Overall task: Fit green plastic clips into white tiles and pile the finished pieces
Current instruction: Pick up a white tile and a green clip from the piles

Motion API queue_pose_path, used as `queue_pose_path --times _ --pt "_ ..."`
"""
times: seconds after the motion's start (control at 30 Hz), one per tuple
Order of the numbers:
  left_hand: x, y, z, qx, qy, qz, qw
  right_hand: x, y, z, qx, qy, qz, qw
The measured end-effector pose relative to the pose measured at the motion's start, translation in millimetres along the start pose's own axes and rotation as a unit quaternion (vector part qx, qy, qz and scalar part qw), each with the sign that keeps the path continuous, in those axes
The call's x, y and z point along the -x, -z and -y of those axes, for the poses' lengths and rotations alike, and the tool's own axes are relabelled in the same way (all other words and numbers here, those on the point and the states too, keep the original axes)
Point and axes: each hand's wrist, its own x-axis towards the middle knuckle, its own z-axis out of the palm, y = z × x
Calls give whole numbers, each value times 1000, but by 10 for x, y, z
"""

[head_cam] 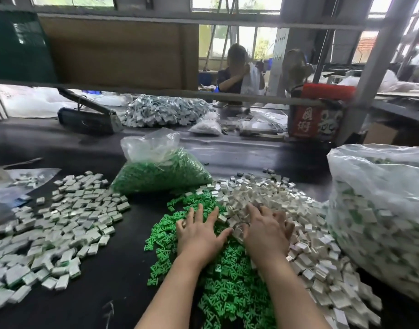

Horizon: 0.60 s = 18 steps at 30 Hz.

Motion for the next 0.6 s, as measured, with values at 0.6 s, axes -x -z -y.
queue_pose_path --times 0.6 --pt "21 147 -74 227 -68 -106 966 -97 169 80 -1 25 -105 994"
